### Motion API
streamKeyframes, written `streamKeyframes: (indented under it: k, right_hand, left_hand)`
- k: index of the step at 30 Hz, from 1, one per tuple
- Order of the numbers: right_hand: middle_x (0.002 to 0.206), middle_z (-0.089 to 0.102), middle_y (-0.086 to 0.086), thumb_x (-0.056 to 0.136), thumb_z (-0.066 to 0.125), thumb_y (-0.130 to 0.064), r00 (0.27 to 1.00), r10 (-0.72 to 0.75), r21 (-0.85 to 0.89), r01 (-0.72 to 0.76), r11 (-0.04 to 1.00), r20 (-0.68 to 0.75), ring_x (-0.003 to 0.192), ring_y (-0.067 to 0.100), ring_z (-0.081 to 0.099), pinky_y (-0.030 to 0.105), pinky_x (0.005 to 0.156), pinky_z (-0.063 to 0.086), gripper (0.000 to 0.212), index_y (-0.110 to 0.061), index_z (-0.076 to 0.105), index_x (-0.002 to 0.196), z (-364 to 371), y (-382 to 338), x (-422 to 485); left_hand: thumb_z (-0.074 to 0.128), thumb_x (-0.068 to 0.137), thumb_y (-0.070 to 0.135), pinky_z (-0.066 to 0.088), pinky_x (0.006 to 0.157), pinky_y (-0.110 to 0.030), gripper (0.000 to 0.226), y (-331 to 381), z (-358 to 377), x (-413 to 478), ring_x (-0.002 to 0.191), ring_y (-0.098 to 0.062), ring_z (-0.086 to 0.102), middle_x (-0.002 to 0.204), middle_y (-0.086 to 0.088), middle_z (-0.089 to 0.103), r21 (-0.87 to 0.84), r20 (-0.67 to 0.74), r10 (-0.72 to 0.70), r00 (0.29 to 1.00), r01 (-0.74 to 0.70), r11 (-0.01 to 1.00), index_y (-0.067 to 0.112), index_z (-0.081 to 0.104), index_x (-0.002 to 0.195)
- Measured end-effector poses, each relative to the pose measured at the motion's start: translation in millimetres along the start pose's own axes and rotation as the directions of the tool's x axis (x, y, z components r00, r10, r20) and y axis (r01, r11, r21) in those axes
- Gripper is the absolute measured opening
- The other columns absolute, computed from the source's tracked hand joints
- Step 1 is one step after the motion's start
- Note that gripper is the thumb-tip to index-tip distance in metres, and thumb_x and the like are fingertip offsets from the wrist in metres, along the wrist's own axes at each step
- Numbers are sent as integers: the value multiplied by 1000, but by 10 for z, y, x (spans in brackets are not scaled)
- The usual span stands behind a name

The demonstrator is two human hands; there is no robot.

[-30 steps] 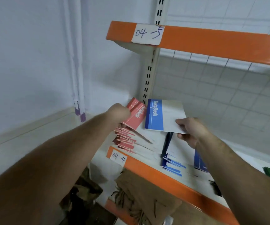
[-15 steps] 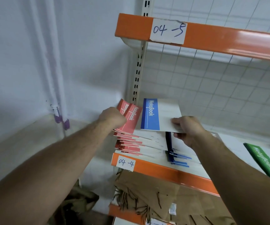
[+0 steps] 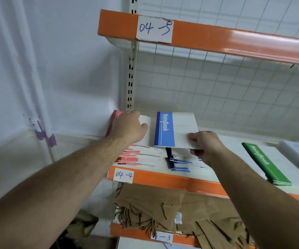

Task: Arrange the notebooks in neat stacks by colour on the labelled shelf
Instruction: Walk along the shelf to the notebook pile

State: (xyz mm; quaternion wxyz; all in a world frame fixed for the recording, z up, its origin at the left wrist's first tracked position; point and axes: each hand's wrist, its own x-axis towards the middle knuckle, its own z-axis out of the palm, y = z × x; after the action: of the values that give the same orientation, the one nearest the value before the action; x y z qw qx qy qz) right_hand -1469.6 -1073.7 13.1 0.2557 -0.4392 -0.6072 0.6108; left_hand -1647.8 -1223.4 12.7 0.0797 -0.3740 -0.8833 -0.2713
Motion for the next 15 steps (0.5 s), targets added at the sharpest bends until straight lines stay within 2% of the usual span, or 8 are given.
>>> streamKeyframes:
  k: [3,5,12,15]
  right_hand:
    - [89,64,15,89,64,-6,1000,11,29,-10,1000,-29,67,27,58,28,50,46,3,-4,62,90,-254,25,59]
    - [86,62,14,90,62,-3,999,11,37,-10,999,-32,68,25,57,27,47,45,2,-4,61,89,-408,45,96]
    - [90,63,14,91,59,-4,999,36,-7,-36,999,7,72,28,57,27,46,43,3,-6,60,91,-747,157,292]
    - [87,64,15,91,61,-6,997,50,-112,-43,993,61,63,30,58,24,41,40,5,-5,59,96,-785,189,377]
  left_hand:
    - [53,96,46,41,110,-41,57,256,89,12,134,-24,47,148,0,50,44,50,67,996,-70,997,18,47,145]
    - [50,97,46,34,115,-42,61,399,150,18,142,-23,39,155,0,41,55,104,78,991,-84,995,19,40,151]
    - [47,100,46,22,121,-47,61,742,415,-6,148,-21,28,161,2,32,81,174,36,984,-51,995,22,33,154]
    - [45,100,46,16,123,-46,62,840,512,-27,149,-19,26,161,3,31,125,179,9,984,-32,992,23,31,155]
